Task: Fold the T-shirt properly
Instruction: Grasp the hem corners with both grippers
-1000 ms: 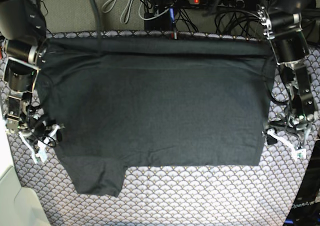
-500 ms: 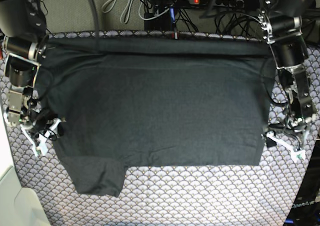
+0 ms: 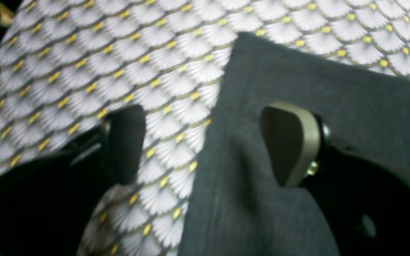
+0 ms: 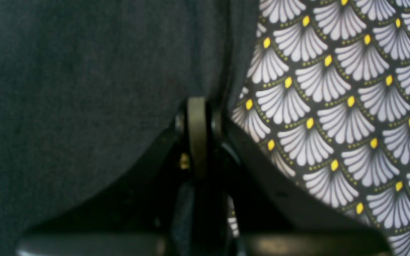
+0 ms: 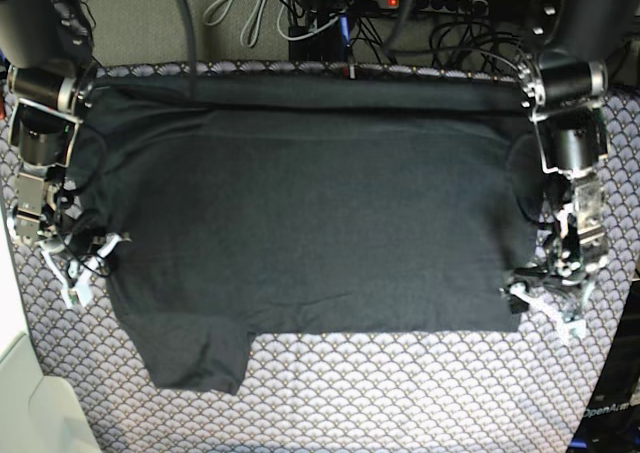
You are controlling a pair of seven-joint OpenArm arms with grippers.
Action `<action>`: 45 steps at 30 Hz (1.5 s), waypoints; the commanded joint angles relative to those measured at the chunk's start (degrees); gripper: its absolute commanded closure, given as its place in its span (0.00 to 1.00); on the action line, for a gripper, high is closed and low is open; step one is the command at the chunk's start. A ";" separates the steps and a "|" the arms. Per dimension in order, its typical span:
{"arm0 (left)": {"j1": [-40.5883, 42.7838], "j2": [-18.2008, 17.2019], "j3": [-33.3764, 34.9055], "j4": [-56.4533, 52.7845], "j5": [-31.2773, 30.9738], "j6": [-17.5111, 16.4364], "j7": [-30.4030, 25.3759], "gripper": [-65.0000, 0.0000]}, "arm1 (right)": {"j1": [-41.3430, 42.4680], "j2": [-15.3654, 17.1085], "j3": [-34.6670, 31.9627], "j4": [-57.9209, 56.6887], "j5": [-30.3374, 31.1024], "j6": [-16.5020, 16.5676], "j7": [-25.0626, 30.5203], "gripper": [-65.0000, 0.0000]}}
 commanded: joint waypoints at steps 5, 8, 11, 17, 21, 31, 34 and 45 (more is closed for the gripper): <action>-6.66 -0.72 3.23 -8.86 -0.19 0.23 -8.66 0.20 | -0.35 0.59 -0.04 0.33 -0.78 0.60 -1.42 1.00; -9.47 -0.46 3.49 -17.38 -0.37 0.23 -13.50 0.20 | -0.44 0.59 -0.04 0.33 -0.78 0.60 -1.42 1.00; -10.17 -0.28 3.49 -21.78 -0.11 0.06 -17.81 0.20 | -0.44 0.59 -0.04 0.33 -0.78 0.60 -1.42 1.00; -10.26 -0.10 3.58 -23.54 -0.46 -0.12 -19.92 0.20 | -0.44 0.50 -0.04 0.33 -0.78 0.60 -1.51 1.00; -10.26 1.04 3.67 -23.80 -0.11 -0.21 -19.83 0.20 | -0.44 0.06 -0.04 0.33 -0.78 0.60 -1.51 1.00; -9.30 1.83 3.67 -26.18 -0.54 -0.03 -20.09 0.20 | -0.44 0.06 -0.04 0.33 -0.78 0.60 -1.60 1.00; -9.21 1.83 3.67 -26.35 -0.63 -0.21 -20.09 0.20 | -0.44 0.06 -0.04 0.41 -0.78 0.60 -1.60 1.00; -7.45 1.65 3.49 -26.26 -0.63 -0.12 -19.92 0.92 | -0.35 0.15 -0.04 0.41 -0.78 0.60 -1.60 1.00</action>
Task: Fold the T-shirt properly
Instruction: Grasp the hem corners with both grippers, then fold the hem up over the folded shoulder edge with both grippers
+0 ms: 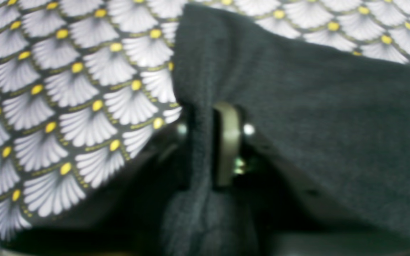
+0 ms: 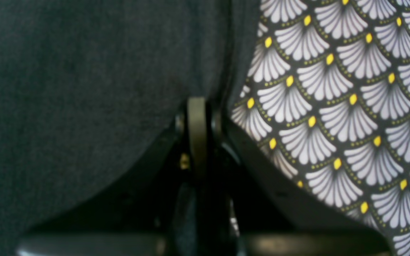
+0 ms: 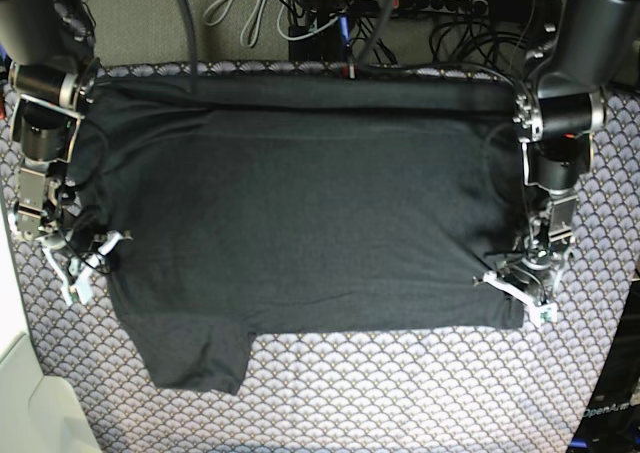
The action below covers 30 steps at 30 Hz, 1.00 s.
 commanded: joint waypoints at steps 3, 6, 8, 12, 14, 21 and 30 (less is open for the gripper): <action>-0.83 -0.34 -0.31 0.47 0.44 0.63 2.25 0.99 | 0.46 0.46 -0.10 0.22 -1.37 0.62 -2.76 1.00; -0.83 -0.42 -0.31 0.91 0.44 0.63 2.42 1.00 | 0.55 0.55 -0.01 0.31 -1.37 0.62 -2.76 1.00; -0.91 -0.42 -0.31 0.91 0.44 0.45 2.51 0.99 | 0.72 1.16 0.16 0.31 -1.37 0.62 -2.76 1.00; -0.39 -0.51 -0.31 6.54 0.44 0.36 7.08 0.99 | 0.28 1.69 0.43 3.03 -0.75 0.62 -2.76 1.00; 2.16 -0.51 -0.31 12.95 0.44 0.36 10.60 0.99 | -2.88 1.78 2.01 7.95 1.10 0.62 -2.93 1.00; 7.70 -0.07 -0.40 27.28 0.44 0.54 16.40 0.99 | -10.27 1.43 3.50 24.39 4.96 0.62 -9.26 1.00; 14.91 -0.16 -7.08 40.38 0.44 0.28 24.66 0.99 | -18.00 1.51 3.68 35.03 5.32 0.62 -10.76 1.00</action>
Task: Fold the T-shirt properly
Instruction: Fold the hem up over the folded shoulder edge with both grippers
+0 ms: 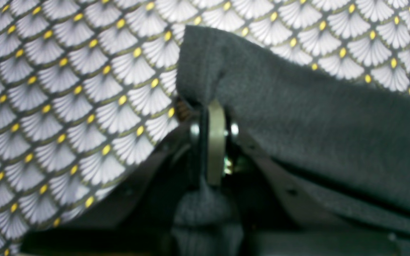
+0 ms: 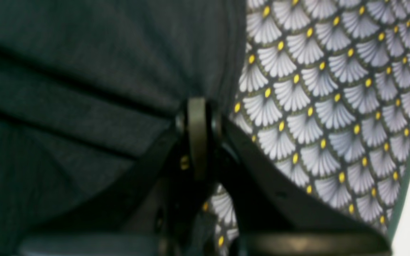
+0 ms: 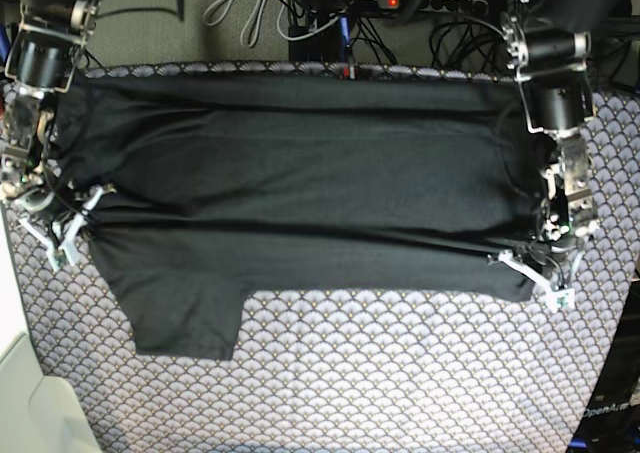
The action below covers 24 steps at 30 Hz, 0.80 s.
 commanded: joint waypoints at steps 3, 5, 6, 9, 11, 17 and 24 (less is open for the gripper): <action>0.87 -0.79 -1.03 5.85 -0.02 0.17 -0.09 0.99 | -1.65 0.92 2.20 5.53 0.60 -0.47 1.37 1.00; 3.33 -0.79 -1.03 9.37 -0.02 0.17 0.70 0.99 | -2.97 -0.13 3.87 7.99 0.60 -0.47 1.28 1.00; 4.39 -0.79 -1.03 10.86 -0.02 0.17 1.05 0.99 | -3.41 -0.57 5.02 9.04 0.60 -0.47 1.20 1.00; 6.59 -0.71 -1.03 14.20 -0.02 0.17 1.14 0.99 | -3.76 -1.45 7.48 11.68 0.51 -0.47 -1.26 1.00; 8.70 -0.62 -1.03 17.46 -0.02 0.17 2.72 0.99 | -4.73 -1.54 8.88 13.44 0.51 -0.47 -3.37 1.00; 13.62 -0.62 -1.03 25.54 -0.11 0.17 5.62 0.99 | -8.42 -2.60 10.99 18.36 0.51 -0.47 -5.92 1.00; 19.24 -0.53 -4.11 31.08 -0.11 0.17 5.89 0.99 | -14.22 -4.88 11.17 22.58 0.51 -0.47 -5.48 1.00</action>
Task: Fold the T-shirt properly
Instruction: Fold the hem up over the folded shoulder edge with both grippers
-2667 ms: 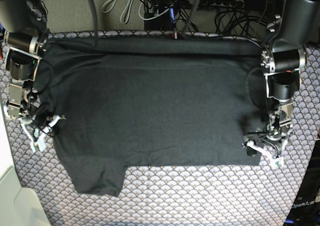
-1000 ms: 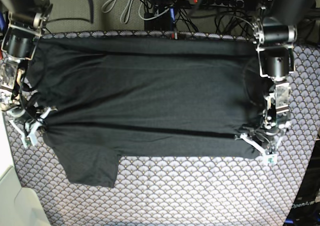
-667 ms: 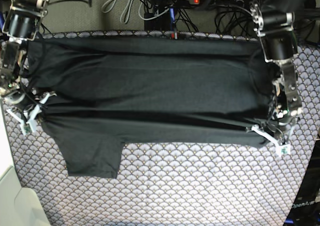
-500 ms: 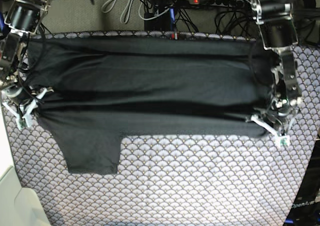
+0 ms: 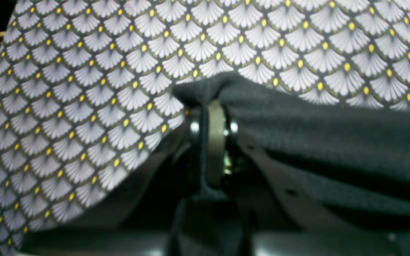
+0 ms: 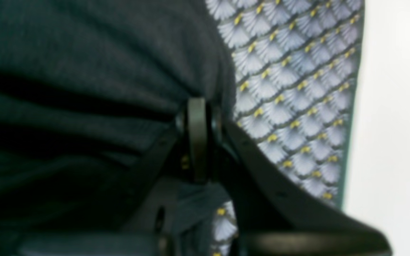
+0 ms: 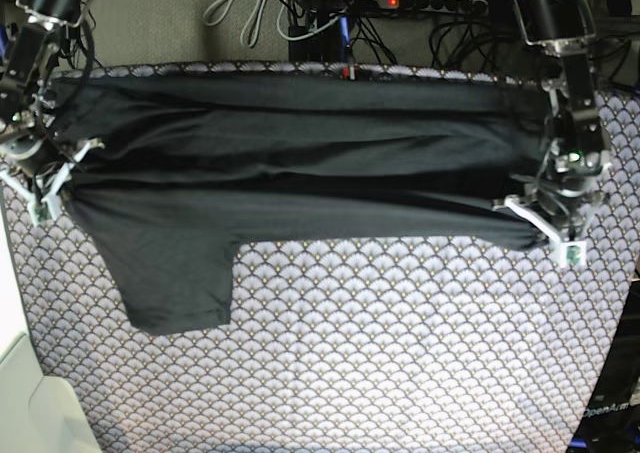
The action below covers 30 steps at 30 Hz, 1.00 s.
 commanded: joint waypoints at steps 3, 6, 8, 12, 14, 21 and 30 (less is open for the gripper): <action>0.26 -0.07 -3.84 2.68 0.37 0.76 -1.37 0.99 | -0.04 1.24 0.31 2.22 0.33 -0.51 1.09 1.00; 1.66 0.02 -6.31 4.35 0.37 0.76 -1.37 0.99 | -0.21 1.15 0.57 4.06 0.33 -0.51 0.65 1.00; 2.19 0.02 -6.22 4.87 0.37 0.76 -1.37 0.99 | -0.92 0.89 0.66 4.77 0.33 -0.51 0.57 1.00; 3.95 0.81 -6.22 6.90 0.37 0.76 -1.37 0.99 | -3.20 0.80 1.62 6.88 0.33 -0.51 0.57 1.00; 4.30 1.78 -6.57 8.04 0.37 0.76 -1.37 0.99 | -3.82 0.80 1.62 7.32 0.33 -0.51 0.65 1.00; 5.88 1.96 -6.66 12.08 0.37 0.76 3.11 0.99 | -6.10 0.80 1.98 8.02 4.03 -0.51 0.65 1.00; 7.82 2.04 -6.39 12.08 0.37 0.76 4.17 0.99 | -11.38 0.98 1.89 8.02 7.19 -0.51 1.01 1.00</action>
